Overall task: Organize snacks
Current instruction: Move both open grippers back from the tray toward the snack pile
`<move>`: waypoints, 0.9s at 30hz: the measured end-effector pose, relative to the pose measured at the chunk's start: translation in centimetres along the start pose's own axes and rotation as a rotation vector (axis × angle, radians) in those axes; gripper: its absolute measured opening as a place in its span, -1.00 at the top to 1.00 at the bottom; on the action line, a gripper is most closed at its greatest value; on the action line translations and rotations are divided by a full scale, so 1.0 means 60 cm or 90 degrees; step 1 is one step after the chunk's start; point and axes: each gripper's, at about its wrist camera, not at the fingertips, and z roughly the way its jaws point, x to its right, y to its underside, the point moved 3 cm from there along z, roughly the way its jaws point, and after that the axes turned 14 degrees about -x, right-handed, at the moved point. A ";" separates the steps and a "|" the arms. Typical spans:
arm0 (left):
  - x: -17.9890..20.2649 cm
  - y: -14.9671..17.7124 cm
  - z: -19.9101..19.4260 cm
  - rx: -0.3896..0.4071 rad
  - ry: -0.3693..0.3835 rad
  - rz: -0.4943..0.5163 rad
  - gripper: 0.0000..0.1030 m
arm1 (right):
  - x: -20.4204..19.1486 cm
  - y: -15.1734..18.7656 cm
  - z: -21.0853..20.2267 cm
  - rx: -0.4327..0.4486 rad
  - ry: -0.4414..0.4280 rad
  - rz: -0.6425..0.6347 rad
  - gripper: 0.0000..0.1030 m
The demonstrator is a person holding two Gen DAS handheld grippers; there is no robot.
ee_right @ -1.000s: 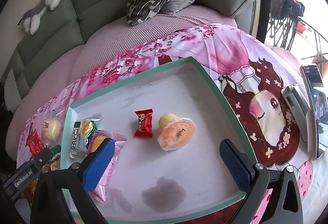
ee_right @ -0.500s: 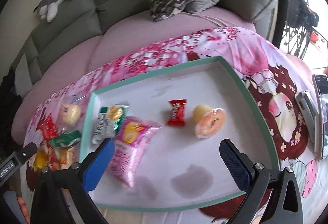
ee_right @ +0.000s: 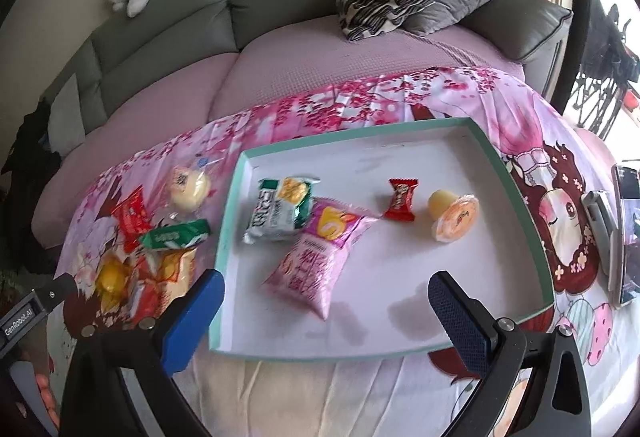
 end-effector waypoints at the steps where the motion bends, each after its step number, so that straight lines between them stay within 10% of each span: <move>1: -0.006 0.003 -0.001 0.000 0.001 -0.004 -0.96 | -0.007 0.005 -0.002 -0.003 0.002 -0.007 -1.00; 27: -0.141 0.057 0.018 -0.032 0.022 -0.061 -0.96 | -0.148 0.092 0.039 -0.086 -0.023 -0.121 -1.00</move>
